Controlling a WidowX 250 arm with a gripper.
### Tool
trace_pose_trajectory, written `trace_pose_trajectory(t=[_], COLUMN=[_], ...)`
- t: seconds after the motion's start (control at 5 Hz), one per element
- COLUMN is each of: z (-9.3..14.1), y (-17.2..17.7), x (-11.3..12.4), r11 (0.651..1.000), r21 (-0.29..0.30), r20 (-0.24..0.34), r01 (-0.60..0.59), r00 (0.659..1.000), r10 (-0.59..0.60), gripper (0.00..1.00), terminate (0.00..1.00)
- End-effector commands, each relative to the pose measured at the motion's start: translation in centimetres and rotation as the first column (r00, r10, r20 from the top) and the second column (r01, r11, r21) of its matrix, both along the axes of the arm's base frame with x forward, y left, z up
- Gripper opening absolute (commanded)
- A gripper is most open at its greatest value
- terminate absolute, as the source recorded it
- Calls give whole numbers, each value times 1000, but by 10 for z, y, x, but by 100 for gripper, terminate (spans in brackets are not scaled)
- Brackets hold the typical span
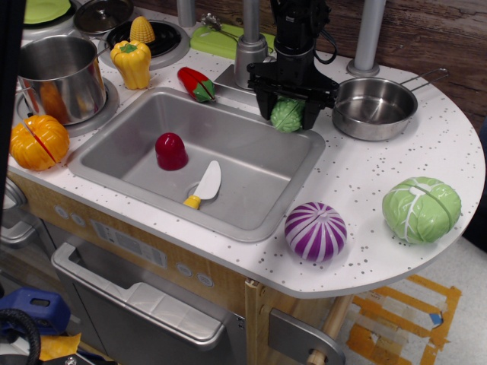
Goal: Put green squash in pot or pan
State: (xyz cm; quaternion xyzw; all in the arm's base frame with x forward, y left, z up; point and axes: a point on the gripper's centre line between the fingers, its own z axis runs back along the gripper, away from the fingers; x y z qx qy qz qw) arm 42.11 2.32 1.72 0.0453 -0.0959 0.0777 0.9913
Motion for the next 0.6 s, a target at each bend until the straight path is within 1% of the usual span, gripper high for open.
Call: trace_pose_trajectory(t=[0.0,0.2,0.4], z=[60,80,96], y=[-16,-27,-45], x=[-18,-32,-27], r11=[996,989,987], r21=[39,59,73], r20=[2,-17,5], r01=[-76,-132,-146], r00=[997,991,989], r10=[76,133,146], gripper=[0,0,0], terminate=[0,0,0])
